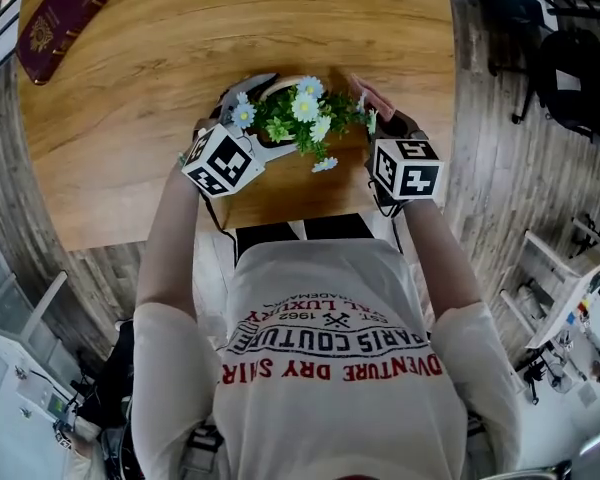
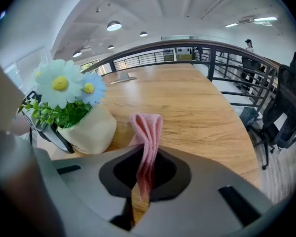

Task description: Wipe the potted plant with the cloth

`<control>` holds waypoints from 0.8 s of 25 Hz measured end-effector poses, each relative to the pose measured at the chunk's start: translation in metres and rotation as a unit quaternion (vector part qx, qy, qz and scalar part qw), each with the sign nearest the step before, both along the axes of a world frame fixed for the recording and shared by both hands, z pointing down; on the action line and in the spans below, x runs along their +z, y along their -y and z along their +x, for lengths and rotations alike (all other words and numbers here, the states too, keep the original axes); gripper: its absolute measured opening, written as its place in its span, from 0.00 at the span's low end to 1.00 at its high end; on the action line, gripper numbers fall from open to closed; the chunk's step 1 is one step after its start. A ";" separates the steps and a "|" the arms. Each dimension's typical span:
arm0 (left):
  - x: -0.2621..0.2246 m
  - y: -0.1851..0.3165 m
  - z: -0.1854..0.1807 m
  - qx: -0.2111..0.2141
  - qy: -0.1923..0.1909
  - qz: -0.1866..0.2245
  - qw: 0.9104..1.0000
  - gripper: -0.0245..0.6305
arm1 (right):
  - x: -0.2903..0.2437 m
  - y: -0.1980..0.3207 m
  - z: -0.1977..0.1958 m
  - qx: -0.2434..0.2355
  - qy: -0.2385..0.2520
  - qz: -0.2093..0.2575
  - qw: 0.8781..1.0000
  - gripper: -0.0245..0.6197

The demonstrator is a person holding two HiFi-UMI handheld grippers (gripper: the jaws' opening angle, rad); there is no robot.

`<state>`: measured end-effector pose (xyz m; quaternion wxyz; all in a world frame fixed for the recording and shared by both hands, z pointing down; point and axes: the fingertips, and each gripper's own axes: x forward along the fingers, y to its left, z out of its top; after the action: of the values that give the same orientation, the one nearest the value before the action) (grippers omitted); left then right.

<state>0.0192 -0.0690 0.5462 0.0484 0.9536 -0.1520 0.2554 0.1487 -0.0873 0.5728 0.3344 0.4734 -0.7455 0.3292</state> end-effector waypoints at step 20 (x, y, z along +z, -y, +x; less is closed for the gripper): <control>-0.016 0.019 0.004 -0.079 -0.028 -0.006 0.996 0.81 | -0.002 0.004 0.000 0.012 0.013 -0.003 1.000 0.10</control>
<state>0.0235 -0.0878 0.5301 0.0782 0.9450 -0.2244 0.2248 0.1490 -0.0909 0.5712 0.3225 0.4768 -0.7429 0.3417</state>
